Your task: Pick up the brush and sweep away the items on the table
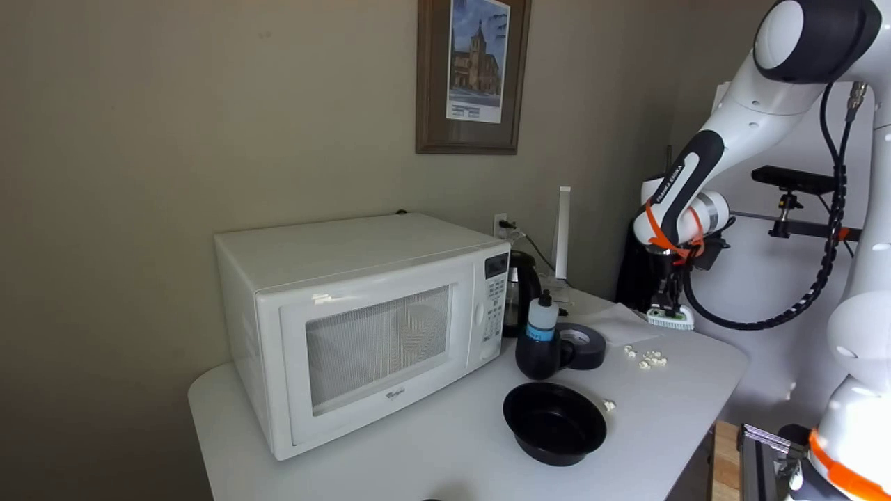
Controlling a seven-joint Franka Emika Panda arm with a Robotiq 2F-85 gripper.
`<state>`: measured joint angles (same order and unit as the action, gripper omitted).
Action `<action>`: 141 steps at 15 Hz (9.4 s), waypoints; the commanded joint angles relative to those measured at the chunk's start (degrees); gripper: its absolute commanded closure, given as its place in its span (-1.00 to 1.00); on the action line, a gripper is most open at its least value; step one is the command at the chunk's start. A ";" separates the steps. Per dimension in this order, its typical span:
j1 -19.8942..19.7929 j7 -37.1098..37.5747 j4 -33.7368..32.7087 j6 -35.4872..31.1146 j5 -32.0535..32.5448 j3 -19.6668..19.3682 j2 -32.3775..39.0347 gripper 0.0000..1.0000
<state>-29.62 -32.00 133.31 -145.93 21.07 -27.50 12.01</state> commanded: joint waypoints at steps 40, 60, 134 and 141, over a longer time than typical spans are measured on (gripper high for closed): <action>-10.78 -30.49 -0.36 -10.34 -8.67 12.30 13.14 0.88; -7.34 -19.52 26.14 -20.60 -20.03 17.23 -9.41 0.88; -9.70 -41.41 -31.60 49.95 -47.80 13.75 20.58 -1.00; -8.90 -37.48 -29.81 49.00 -46.74 13.93 19.65 -0.98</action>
<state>-38.66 -72.77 102.40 -94.14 -25.47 -14.00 32.03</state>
